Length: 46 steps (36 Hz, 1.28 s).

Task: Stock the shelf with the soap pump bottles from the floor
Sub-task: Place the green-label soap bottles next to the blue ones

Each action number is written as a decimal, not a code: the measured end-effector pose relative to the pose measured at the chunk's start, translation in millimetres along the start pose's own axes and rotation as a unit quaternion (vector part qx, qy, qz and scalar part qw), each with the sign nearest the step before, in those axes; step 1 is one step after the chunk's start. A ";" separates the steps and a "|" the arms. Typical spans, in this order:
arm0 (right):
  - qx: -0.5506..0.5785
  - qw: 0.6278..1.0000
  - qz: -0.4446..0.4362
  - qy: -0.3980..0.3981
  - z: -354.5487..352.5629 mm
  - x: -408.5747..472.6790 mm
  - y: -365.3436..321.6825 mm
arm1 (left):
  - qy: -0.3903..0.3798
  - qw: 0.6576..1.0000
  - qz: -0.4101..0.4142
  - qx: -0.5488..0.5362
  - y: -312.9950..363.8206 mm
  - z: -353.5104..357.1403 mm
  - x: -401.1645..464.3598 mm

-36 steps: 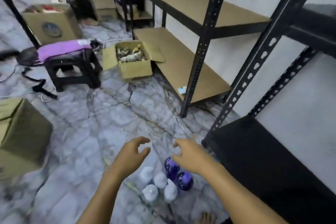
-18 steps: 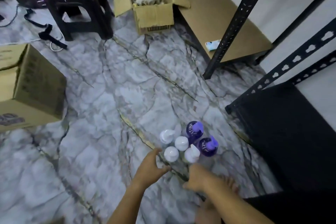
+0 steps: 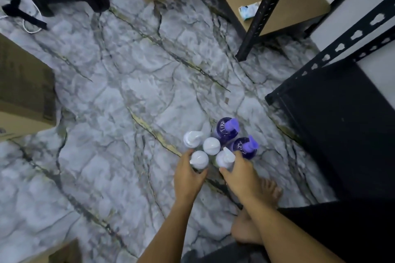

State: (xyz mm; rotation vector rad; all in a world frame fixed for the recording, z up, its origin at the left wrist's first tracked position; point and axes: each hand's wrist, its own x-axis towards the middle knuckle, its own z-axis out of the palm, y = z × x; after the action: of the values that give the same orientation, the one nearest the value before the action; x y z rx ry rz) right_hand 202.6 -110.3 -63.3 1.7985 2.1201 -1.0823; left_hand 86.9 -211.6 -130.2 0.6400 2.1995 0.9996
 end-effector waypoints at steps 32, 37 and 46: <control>0.010 0.998 -0.053 -0.019 -26.8 -7.5 -5.3 | 0.049 0.991 -0.071 -0.099 2.4 -47.9 -29.7; 0.032 0.996 -0.068 -0.050 -59.0 -19.4 -13.4 | 0.056 0.988 -0.042 -0.141 18.7 -63.8 -34.4; 0.064 0.993 -0.097 -0.013 -122.9 -44.2 -36.7 | 0.078 0.980 0.063 -0.172 65.8 -91.8 -42.0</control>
State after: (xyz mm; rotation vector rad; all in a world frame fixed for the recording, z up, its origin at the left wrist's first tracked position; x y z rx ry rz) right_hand 220.7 -71.4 65.4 1.6448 2.2970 -1.3075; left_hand 61.2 -243.7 -16.9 0.5607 2.0620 1.4996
